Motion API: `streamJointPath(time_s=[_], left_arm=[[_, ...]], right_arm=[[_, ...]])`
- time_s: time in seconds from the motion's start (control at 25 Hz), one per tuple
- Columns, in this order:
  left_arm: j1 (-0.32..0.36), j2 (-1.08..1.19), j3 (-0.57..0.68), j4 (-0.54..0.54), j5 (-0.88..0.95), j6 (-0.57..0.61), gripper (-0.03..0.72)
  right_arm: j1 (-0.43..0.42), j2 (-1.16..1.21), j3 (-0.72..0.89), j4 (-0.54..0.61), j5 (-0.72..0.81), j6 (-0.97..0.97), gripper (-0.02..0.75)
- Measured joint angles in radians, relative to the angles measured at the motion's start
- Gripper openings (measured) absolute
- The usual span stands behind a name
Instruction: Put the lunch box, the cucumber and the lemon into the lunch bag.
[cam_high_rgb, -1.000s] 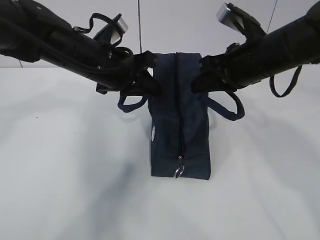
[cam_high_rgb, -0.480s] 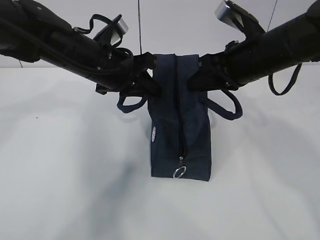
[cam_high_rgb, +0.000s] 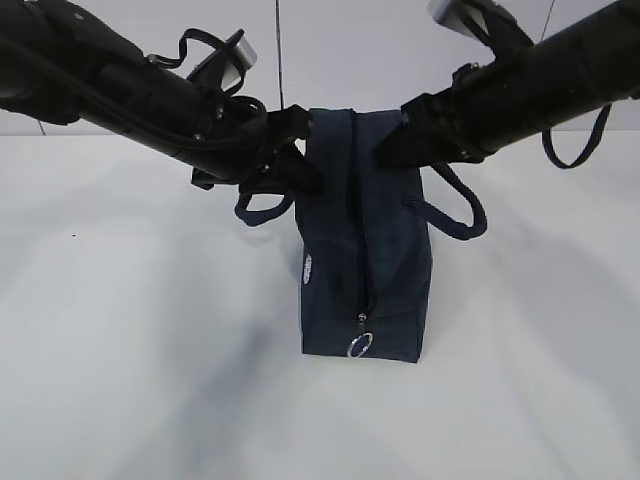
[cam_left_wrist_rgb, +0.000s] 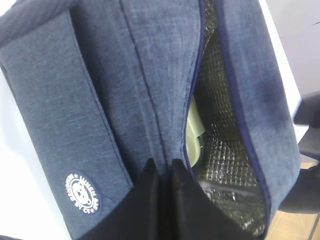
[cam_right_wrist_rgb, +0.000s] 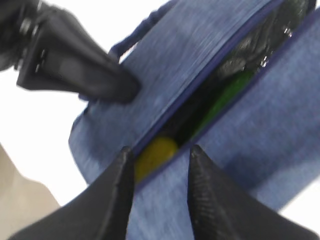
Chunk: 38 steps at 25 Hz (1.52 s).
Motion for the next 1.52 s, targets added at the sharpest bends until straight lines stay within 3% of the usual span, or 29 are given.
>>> streamJointPath(time_s=[0.4,0.84,1.52], left_arm=[[0.000,0.000,0.000,0.004,0.004,0.000,-0.001],[0.000,0.000,0.000,0.004,0.004,0.000,-0.001],[0.000,0.000,0.000,0.024,0.004,0.000,-0.001]], right_arm=[[-0.002,-0.006,-0.124,-0.217,0.210,0.000,0.276],[-0.002,-0.006,-0.183,-0.368,0.440,0.000,0.276],[-0.002,-0.163,-0.192,-0.437,0.466,0.037,0.277]])
